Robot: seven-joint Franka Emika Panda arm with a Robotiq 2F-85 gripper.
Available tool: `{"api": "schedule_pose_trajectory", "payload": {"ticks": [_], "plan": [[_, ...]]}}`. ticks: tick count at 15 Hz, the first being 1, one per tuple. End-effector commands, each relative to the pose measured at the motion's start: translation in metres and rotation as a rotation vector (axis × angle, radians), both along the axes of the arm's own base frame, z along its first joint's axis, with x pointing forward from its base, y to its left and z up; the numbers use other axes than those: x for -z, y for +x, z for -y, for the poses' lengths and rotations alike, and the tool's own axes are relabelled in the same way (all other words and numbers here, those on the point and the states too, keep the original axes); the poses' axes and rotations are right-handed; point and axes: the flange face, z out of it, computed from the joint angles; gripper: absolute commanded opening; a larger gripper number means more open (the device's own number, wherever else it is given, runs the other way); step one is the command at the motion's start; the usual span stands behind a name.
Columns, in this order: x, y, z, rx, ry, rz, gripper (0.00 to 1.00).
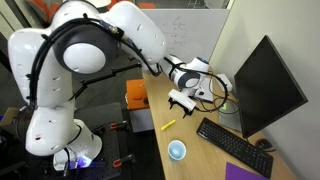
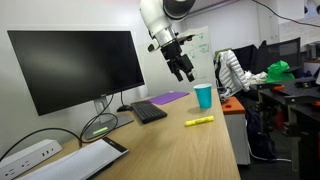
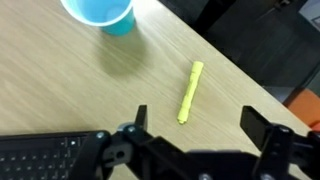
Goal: Take the marker out of the cup and put it on the table
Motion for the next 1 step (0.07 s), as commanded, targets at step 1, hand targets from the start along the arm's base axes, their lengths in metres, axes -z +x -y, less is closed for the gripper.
{"api": "schedule_pose_trajectory", "payload": {"ticks": [1], "plan": [[-0.0195,-0.0103,0.0039,0.06,-0.017,0.04,1.0]]}}
